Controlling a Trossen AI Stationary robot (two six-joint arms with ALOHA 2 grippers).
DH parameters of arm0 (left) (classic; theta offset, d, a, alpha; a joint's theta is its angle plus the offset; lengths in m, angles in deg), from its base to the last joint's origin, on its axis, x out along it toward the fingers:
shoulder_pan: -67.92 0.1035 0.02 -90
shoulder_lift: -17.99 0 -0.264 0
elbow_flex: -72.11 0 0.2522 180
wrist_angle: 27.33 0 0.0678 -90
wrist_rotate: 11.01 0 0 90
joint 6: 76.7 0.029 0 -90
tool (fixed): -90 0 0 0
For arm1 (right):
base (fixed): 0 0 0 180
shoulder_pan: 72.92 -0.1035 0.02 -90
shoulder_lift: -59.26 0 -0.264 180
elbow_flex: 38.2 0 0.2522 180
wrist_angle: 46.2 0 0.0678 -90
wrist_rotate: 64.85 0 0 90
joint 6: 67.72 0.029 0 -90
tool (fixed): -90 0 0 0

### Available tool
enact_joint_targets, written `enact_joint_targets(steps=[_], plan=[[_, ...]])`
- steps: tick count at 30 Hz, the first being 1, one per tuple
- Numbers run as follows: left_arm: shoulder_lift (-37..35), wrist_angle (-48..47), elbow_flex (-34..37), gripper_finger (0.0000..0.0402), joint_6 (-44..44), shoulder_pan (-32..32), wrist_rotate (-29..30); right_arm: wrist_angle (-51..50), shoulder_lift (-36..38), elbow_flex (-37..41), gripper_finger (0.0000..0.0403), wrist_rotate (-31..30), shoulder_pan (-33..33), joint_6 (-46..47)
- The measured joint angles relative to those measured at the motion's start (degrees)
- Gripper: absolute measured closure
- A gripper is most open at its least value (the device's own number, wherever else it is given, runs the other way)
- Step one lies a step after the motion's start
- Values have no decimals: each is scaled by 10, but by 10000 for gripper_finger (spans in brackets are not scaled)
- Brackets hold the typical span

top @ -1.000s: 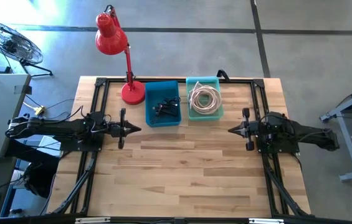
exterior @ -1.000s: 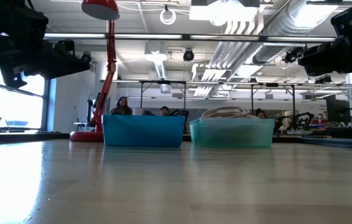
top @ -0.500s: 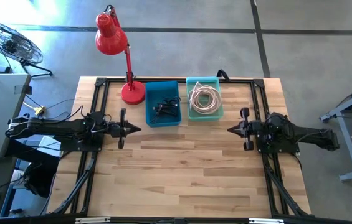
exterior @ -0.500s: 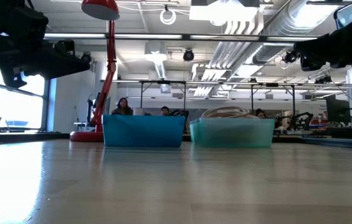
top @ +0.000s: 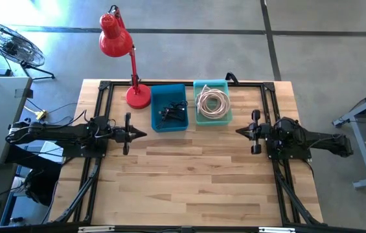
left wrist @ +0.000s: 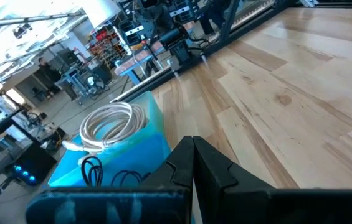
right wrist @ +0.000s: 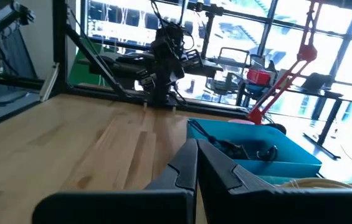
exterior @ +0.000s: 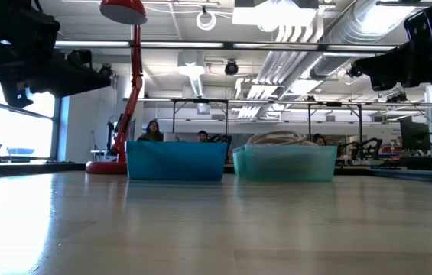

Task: Pick & Place USB Port
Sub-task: Return to Home Position

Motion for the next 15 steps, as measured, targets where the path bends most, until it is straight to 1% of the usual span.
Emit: enact_joint_targets(steps=[4,7,10,12,15], plan=[[0,0,0,401,-25,0,22,-2,0,0,403,-18,0,10],[0,1,0,401,-51,0,41,-3,0,0,403,-20,0,15],[0,1,0,401,-78,0,48,-5,0,0,403,-36,0,16],[0,2,0,402,-86,0,41,-7,0,0,403,-54,0,17],[0,16,0,401,-85,0,0,-9,-1,0,403,-62,0,17]])
